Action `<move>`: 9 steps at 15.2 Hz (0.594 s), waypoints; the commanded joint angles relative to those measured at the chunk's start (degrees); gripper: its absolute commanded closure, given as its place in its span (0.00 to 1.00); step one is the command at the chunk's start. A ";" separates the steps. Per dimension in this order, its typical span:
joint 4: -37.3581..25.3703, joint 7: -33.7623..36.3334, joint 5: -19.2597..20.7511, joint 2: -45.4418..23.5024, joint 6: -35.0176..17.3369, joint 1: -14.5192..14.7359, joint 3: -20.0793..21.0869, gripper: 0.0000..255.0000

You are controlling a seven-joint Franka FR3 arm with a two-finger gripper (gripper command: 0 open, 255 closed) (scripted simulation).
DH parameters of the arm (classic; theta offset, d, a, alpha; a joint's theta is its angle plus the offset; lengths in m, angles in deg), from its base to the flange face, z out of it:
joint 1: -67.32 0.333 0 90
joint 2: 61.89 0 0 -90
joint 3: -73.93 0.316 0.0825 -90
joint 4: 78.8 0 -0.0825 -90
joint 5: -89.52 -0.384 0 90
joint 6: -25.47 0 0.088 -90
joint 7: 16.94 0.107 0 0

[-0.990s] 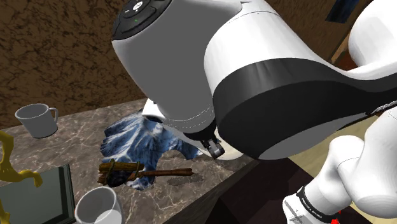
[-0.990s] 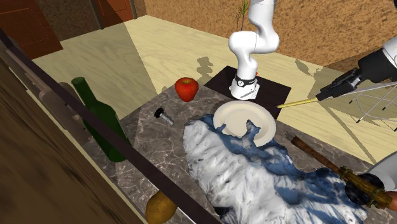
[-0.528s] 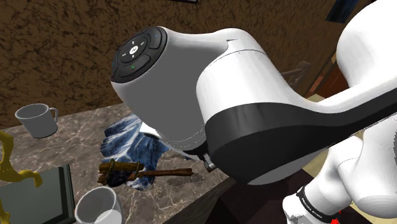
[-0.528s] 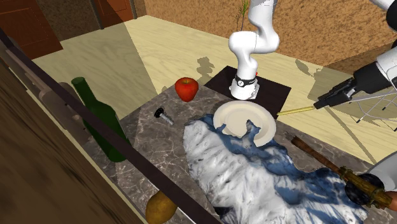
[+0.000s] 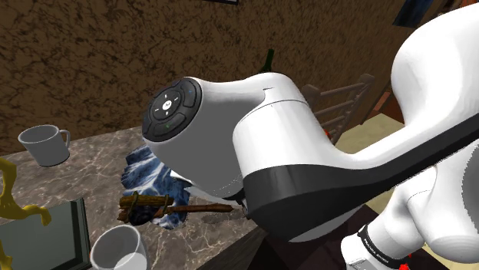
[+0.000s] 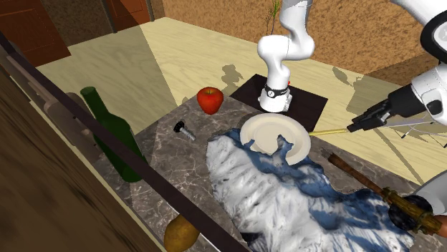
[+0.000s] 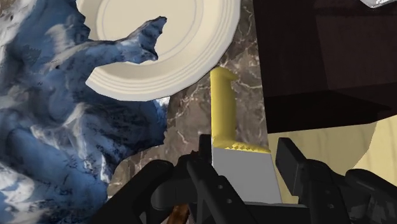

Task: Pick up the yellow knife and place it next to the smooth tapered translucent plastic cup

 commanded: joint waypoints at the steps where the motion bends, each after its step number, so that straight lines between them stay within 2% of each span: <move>1: 1.07 0.52 0.23 -0.60 -1.18 -0.05 -0.11 1.00; 7: 3.75 2.11 1.04 -2.30 -5.04 -0.02 -0.25 1.00; 8: 3.39 1.78 0.79 -1.79 -4.29 -0.03 -0.19 1.00; 9: 3.39 1.78 0.79 -1.79 -4.29 -0.03 -0.19 0.00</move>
